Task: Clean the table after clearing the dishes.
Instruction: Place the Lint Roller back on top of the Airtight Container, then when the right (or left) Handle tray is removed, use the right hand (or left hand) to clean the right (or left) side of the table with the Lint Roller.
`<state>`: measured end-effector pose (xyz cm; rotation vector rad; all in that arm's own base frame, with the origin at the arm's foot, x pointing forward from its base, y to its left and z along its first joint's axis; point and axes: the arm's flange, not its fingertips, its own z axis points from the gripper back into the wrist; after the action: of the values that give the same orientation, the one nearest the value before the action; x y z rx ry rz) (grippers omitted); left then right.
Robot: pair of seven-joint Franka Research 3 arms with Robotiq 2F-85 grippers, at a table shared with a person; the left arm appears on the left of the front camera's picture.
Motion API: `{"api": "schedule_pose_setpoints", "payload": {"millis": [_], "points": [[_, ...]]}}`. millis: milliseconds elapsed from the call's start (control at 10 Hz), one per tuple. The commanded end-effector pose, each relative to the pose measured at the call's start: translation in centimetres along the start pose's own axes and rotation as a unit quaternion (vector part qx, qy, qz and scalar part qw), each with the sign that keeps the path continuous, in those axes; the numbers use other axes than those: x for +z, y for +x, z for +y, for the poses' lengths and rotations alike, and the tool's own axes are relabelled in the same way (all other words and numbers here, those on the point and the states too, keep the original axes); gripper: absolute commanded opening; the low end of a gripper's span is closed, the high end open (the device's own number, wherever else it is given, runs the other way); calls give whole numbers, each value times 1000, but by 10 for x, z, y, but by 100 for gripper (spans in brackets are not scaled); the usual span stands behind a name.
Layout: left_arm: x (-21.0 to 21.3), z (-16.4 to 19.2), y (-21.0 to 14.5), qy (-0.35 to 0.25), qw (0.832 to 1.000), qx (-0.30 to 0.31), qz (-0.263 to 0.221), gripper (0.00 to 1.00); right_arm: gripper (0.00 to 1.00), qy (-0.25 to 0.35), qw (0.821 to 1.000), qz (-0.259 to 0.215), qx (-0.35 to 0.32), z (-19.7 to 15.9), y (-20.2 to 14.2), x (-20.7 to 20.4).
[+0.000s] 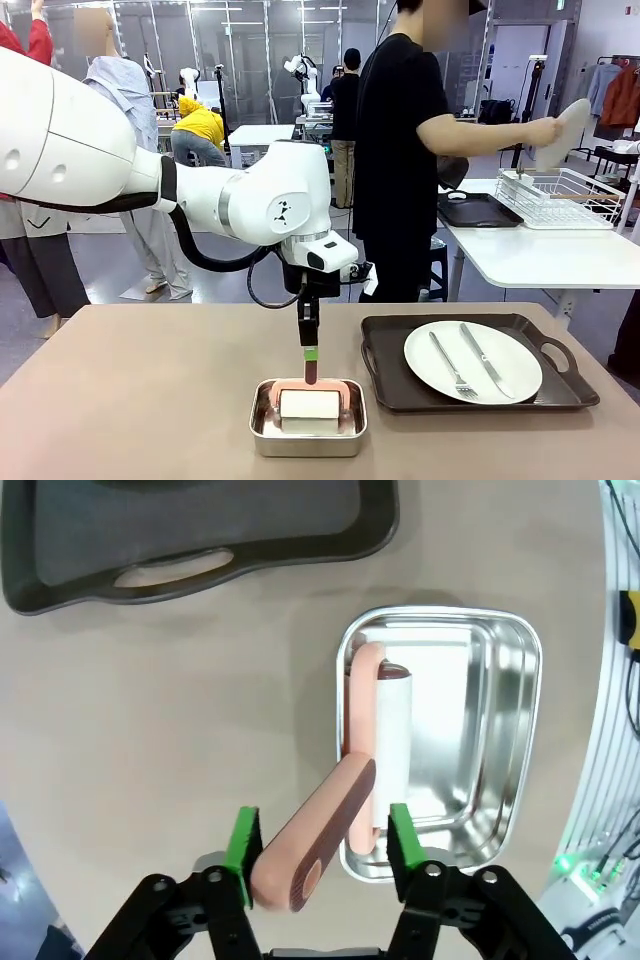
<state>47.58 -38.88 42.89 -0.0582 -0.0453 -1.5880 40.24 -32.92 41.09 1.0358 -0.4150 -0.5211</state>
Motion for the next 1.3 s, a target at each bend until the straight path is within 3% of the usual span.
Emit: {"api": "schedule_pose_setpoints", "payload": {"millis": [0,100,400,500,1100,1200], "points": [[2,0,1,12,1000,8,4,100,100,2,1000,-2,0,2,-1,1],[2,-1,-1,8,1000,14,2,96,100,2,1000,-2,0,2,-1,1],[12,-2,-10,32,999,29,-21,100,100,2,1000,-2,0,2,-1,1],[5,5,-3,5,1000,8,-4,100,100,2,1000,-2,0,2,-1,1],[2,5,-1,6,1000,11,-7,100,100,2,1000,-2,0,2,-1,1],[40,44,-23,-13,995,85,-49,100,100,2,1000,-2,0,2,-1,1]]}}
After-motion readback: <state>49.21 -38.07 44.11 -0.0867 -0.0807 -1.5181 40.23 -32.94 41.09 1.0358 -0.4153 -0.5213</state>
